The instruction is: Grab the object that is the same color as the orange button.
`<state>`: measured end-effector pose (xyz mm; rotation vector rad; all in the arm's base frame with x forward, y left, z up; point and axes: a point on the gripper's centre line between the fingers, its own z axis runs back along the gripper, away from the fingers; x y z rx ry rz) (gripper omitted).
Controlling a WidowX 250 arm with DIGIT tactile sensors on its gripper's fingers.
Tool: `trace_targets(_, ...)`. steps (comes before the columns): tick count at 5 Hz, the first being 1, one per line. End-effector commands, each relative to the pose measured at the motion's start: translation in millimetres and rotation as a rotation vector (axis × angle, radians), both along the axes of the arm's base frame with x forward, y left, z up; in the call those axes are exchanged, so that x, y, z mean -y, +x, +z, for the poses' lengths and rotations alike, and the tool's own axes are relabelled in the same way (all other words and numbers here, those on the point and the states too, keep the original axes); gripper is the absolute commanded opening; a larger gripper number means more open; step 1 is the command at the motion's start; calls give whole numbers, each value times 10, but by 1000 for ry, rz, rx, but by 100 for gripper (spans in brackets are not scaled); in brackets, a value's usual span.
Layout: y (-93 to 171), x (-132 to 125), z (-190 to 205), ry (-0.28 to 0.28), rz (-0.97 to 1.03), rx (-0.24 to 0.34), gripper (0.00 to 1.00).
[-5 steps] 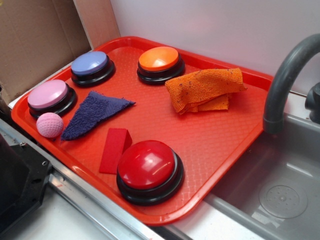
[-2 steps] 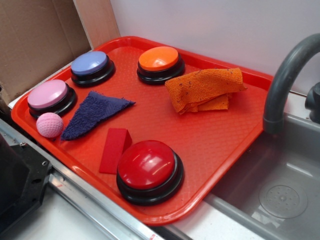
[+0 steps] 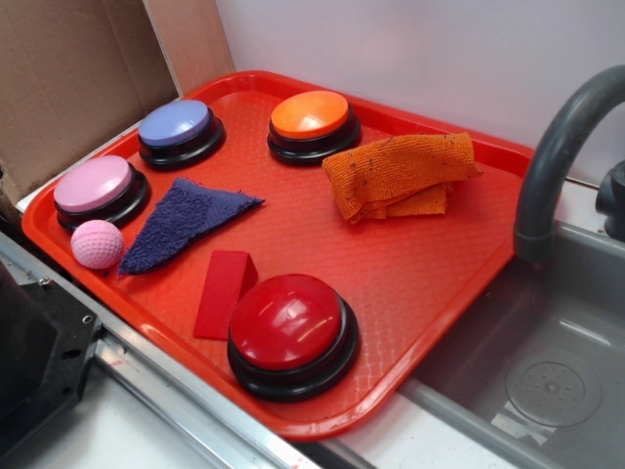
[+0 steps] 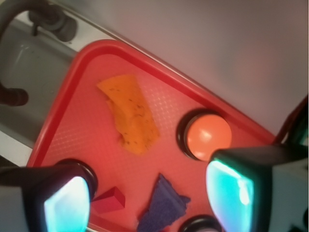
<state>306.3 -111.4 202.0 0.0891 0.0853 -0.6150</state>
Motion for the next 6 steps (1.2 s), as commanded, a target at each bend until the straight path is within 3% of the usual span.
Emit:
trace_targets(1,-54,89,161,-22,1,66,100)
trace_targets(2,-54,89,161,-22,1,66,100)
trace_targets(3,-89,177,-171,-70,-130,64,100)
trace_targets(4,-194,262,-451,-95,-199,3,100)
trace_targets(5,-304,234,-639,-94,-206,-35,100)
trace_targets(6,-274,-35,-820,-90,-176,-59,100)
